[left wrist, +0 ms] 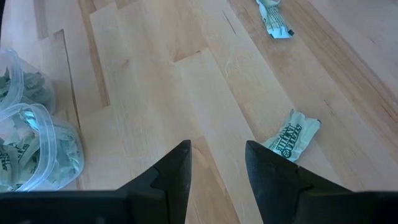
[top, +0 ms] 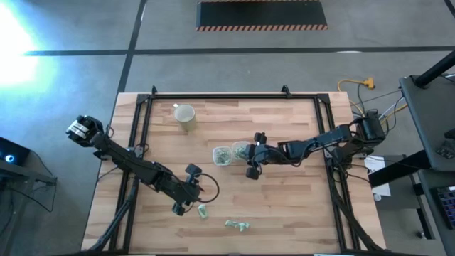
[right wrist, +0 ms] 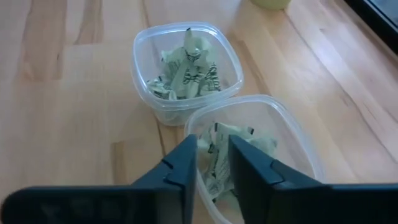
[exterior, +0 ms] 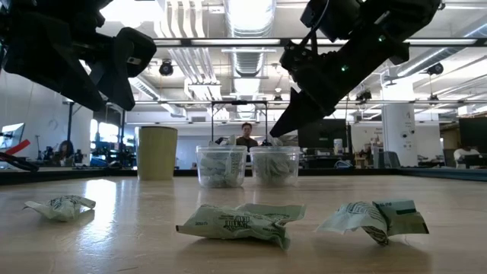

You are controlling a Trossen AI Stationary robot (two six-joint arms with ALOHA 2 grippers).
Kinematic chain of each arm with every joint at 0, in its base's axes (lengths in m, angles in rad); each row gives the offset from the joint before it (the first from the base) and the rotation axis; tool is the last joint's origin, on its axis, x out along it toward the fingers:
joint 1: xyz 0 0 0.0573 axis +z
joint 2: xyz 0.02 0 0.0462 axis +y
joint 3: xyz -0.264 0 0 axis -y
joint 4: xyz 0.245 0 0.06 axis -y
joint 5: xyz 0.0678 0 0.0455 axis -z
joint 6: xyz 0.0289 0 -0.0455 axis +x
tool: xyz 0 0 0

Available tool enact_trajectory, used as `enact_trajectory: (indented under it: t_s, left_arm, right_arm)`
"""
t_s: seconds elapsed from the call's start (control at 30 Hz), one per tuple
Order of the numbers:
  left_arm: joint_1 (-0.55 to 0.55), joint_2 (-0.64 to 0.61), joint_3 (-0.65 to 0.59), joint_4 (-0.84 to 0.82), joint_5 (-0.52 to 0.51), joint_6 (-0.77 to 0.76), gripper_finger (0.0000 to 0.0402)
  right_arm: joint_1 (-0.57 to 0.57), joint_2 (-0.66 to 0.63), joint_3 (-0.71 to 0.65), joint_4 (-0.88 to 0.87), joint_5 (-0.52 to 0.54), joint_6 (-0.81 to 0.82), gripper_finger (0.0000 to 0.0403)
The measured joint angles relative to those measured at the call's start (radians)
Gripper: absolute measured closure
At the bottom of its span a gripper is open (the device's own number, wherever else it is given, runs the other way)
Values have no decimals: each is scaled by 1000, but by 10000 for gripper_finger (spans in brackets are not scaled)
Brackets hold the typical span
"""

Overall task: Pick and place items into bin
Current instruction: Put the stevia packet into the left transparent bin

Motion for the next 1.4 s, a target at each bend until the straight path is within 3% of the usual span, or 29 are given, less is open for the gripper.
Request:
enact_trajectory:
  t_s: [0.17,0.33,0.5,0.83,1.27,1.4]
  left_arm:
    - [0,0,0,0,0,-1,267]
    - [0,0,-5,17,40,-2,267]
    - [-3,29,-88,190,151,-2,267]
    - [-7,163,-132,360,208,-2,267]
    - [-7,272,-119,397,242,-3,269]
    - [-7,271,-119,396,242,-2,295]
  right_arm:
    - [6,-14,6,-2,0,-43,287]
    - [53,-81,8,-31,-1,-75,271]
    - [152,-161,8,-52,0,-128,274]
    - [311,-279,8,-43,1,-196,285]
    - [346,-292,6,-44,7,-198,286]
    - [346,-293,6,-45,11,-198,290]
